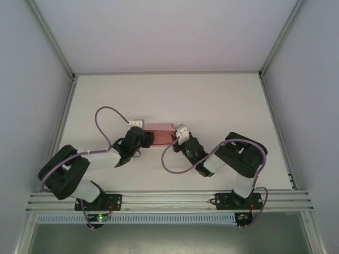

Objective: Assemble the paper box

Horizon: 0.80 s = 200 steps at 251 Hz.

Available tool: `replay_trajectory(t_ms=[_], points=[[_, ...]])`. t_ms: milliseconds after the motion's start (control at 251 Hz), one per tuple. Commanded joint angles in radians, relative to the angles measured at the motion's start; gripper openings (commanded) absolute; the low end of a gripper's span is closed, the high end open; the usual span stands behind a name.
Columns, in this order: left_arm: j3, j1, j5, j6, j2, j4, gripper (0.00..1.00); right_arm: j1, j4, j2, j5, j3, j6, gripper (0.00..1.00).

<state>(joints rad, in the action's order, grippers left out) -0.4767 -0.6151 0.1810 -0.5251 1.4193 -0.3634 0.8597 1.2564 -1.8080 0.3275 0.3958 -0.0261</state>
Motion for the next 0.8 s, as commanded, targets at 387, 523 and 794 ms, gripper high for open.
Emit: replay_trajectory(t_ms=[387, 523, 794], points=[[-0.099, -0.015, 0.148, -0.316, -0.638, 0.872, 1.0, 0.024, -0.295, 0.004, 0.044, 0.031, 0.046, 0.0], [-0.162, -0.007, 0.129, -0.426, -0.645, 0.877, 1.0, 0.029, -0.332, 0.016, 0.056, 0.044, 0.055, 0.0], [-0.346, 0.118, -0.138, -0.445, -0.277, 0.739, 0.99, 0.035, -0.364, 0.029, 0.042, 0.048, 0.078, 0.0]])
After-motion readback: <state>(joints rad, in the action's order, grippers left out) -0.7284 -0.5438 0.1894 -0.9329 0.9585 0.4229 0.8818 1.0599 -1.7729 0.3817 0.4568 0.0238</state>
